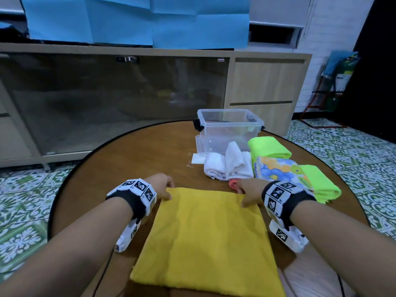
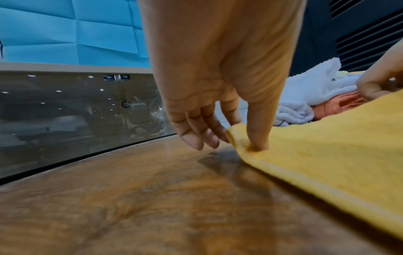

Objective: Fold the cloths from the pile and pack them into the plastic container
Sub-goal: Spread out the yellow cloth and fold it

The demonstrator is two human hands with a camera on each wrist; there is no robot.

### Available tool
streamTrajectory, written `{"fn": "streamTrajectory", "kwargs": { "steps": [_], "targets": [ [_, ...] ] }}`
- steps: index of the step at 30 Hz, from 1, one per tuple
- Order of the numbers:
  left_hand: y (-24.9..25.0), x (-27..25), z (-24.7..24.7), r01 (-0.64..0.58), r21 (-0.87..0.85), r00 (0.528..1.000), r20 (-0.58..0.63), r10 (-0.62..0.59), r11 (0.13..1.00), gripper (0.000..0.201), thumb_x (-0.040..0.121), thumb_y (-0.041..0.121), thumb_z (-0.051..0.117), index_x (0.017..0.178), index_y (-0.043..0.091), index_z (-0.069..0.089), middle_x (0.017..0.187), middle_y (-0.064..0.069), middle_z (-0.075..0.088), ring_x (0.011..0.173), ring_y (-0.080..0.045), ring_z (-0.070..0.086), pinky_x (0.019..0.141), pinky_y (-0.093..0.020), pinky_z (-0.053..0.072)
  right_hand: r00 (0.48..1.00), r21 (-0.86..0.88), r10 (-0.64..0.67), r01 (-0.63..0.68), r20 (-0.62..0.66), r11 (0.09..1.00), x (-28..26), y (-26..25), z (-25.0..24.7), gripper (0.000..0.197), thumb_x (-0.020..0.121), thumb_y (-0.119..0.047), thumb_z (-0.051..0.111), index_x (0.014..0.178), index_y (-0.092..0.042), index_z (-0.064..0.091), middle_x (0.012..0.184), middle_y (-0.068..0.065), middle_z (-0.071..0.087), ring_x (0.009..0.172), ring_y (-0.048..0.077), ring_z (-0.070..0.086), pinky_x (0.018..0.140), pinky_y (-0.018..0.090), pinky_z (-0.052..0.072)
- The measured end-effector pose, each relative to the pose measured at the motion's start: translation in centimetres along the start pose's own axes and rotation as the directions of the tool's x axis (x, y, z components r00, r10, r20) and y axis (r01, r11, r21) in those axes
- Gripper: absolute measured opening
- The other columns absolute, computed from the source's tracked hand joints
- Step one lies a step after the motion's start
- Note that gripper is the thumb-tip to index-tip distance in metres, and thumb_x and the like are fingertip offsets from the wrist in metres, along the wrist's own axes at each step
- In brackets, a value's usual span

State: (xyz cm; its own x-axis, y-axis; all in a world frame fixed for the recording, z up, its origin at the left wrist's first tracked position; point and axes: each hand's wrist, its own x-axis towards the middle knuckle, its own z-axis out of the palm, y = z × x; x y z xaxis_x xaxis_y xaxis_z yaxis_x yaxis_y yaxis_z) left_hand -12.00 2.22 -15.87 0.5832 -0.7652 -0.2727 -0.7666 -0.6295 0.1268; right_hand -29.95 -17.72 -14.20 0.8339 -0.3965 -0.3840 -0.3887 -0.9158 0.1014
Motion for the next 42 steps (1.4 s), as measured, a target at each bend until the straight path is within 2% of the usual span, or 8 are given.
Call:
{"fn": "streamTrajectory", "kwargs": {
  "steps": [5, 8, 12, 17, 22, 26, 30, 42],
  "targets": [
    [-0.1, -1.0, -0.7, -0.046, -0.167, 0.997, -0.061, 0.036, 0.985, 0.018, 0.083, 0.018, 0.068, 0.096, 0.022, 0.057, 0.092, 0.003, 0.057, 0.084, -0.012, 0.053, 0.075, -0.026, 0.046, 0.999, -0.007, 0.009, -0.009, -0.049, 1.000, -1.6, -0.5, -0.3, 0.024, 0.088, -0.024, 0.060, 0.084, -0.018, 0.037, 0.086, 0.001, 0.047, 0.085, 0.018, 0.045, 0.052, 0.022, 0.029],
    [0.4, -1.7, -1.9, -0.095, -0.271, 0.995, -0.068, 0.079, 0.958, 0.020, 0.082, 0.018, 0.069, 0.099, 0.021, 0.059, 0.080, 0.007, 0.056, 0.068, -0.006, 0.053, 0.062, -0.018, 0.045, 0.963, 0.150, -0.051, 0.093, -0.263, 0.984, -2.1, -1.0, -0.8, 0.017, 0.086, -0.024, 0.060, 0.097, -0.021, 0.047, 0.098, 0.004, 0.055, 0.092, 0.016, 0.048, 0.063, 0.027, 0.037],
    [1.7, -2.6, -2.6, -0.124, -0.384, 0.992, -0.045, 0.116, 0.915, 0.019, 0.082, 0.017, 0.071, 0.097, 0.018, 0.059, 0.075, 0.003, 0.057, 0.059, -0.007, 0.054, 0.057, -0.015, 0.048, 0.887, 0.546, -0.022, 0.304, -0.462, 0.781, -2.3, -4.6, -1.9, 0.012, 0.084, -0.017, 0.064, 0.096, -0.017, 0.065, 0.090, -0.003, 0.060, 0.075, 0.007, 0.050, 0.063, 0.015, 0.040],
    [2.0, -3.3, -2.4, -0.135, -0.467, 0.991, -0.045, 0.129, 0.874, 0.016, 0.080, 0.014, 0.073, 0.080, 0.022, 0.058, 0.071, 0.002, 0.056, 0.046, 0.002, 0.052, 0.051, -0.011, 0.047, 0.875, 0.576, -0.112, 0.401, -0.471, 0.713, -1.5, -8.1, -1.3, 0.021, 0.084, -0.015, 0.068, 0.104, -0.009, 0.065, 0.092, -0.003, 0.058, 0.085, 0.010, 0.053, 0.082, 0.025, 0.046],
    [1.8, -3.5, -2.4, -0.126, -0.602, 0.992, -0.083, 0.096, 0.789, 0.012, 0.080, 0.015, 0.073, 0.083, 0.019, 0.062, 0.066, 0.003, 0.055, 0.053, -0.002, 0.051, 0.050, -0.011, 0.046, 0.863, 0.642, -0.099, 0.441, -0.496, 0.627, -0.7, -9.0, -0.8, 0.017, 0.084, -0.018, 0.069, 0.098, -0.012, 0.062, 0.085, -0.008, 0.054, 0.070, 0.000, 0.048, 0.064, 0.013, 0.040],
    [1.6, -3.7, -2.4, -0.097, -0.758, 0.995, -0.077, 0.059, 0.645, 0.010, 0.084, 0.019, 0.069, 0.085, 0.011, 0.064, 0.062, 0.002, 0.052, 0.048, -0.004, 0.048, 0.048, -0.013, 0.044, 0.864, 0.695, -0.067, 0.445, -0.498, 0.565, 0.0, -9.5, -0.7, 0.017, 0.082, -0.024, 0.071, 0.082, -0.019, 0.054, 0.081, -0.005, 0.055, 0.075, 0.011, 0.051, 0.068, 0.020, 0.041],
    [1.4, -4.3, -2.7, 0.029, -0.961, 0.998, 0.041, 0.039, 0.274, 0.023, 0.097, 0.023, 0.049, 0.083, 0.006, 0.058, 0.076, -0.008, 0.060, 0.053, -0.010, 0.063, 0.052, -0.018, 0.055, 0.869, 0.705, -0.053, 0.434, -0.493, 0.561, 0.5, -9.6, -0.9, 0.027, 0.082, -0.017, 0.071, 0.070, -0.026, 0.049, 0.071, -0.006, 0.051, 0.071, 0.013, 0.049, 0.066, 0.023, 0.041],
    [1.6, -4.8, -2.5, -0.043, -0.946, 0.999, -0.031, 0.043, 0.322, 0.024, 0.097, 0.015, 0.049, 0.076, 0.008, 0.057, 0.051, 0.005, 0.062, 0.043, -0.001, 0.058, 0.049, -0.013, 0.052, 0.846, 0.757, -0.050, 0.499, -0.530, 0.422, 0.7, -9.6, -1.0, 0.022, 0.080, -0.021, 0.073, 0.073, -0.022, 0.053, 0.068, -0.003, 0.050, 0.064, 0.012, 0.048, 0.063, 0.026, 0.042]
  ]
}}
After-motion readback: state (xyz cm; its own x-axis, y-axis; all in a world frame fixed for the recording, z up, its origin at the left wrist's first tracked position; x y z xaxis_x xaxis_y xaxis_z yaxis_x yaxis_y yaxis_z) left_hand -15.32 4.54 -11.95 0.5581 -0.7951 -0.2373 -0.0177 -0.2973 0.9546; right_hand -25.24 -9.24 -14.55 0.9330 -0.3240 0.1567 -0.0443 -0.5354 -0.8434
